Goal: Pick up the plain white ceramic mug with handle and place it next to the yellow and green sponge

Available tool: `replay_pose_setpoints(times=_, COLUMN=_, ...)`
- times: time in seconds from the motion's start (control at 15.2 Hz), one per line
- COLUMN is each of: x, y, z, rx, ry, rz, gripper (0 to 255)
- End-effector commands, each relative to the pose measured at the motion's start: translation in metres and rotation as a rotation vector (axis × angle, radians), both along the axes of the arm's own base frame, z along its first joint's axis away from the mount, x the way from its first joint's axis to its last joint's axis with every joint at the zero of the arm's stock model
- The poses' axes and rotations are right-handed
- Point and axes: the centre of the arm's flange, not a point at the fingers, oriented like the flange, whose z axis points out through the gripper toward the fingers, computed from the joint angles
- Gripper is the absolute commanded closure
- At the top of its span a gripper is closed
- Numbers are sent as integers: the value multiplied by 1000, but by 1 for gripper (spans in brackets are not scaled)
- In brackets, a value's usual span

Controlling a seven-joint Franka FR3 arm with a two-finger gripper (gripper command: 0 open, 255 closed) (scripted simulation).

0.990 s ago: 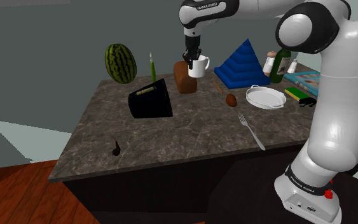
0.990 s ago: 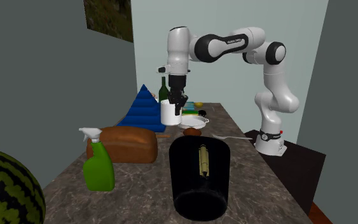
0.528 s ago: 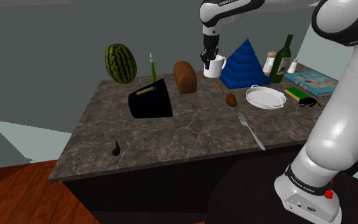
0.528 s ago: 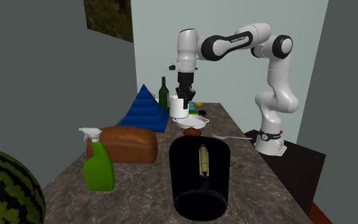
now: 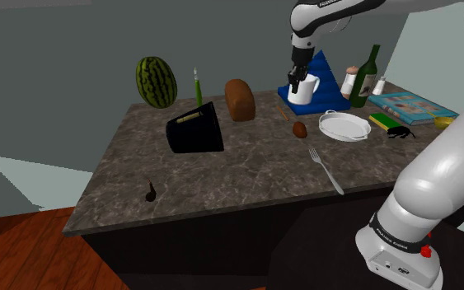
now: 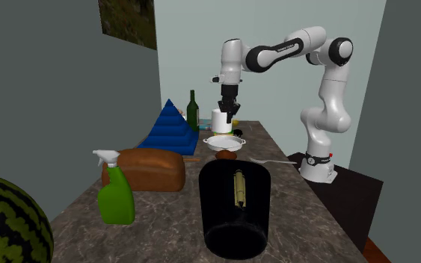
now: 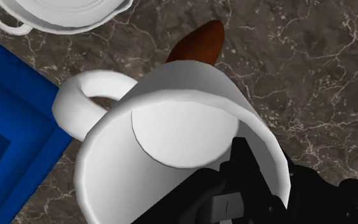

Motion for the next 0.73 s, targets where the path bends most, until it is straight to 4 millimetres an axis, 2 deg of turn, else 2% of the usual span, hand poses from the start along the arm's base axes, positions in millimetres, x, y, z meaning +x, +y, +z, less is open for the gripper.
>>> replay_pose_setpoints(times=0.0, x=-21, y=-11, z=2, rx=0, ry=-1, rz=1, gripper=255)
replay_pose_setpoints(times=0.66, x=-139, y=-71, z=2, rx=0, ry=-1, rz=1, gripper=255)
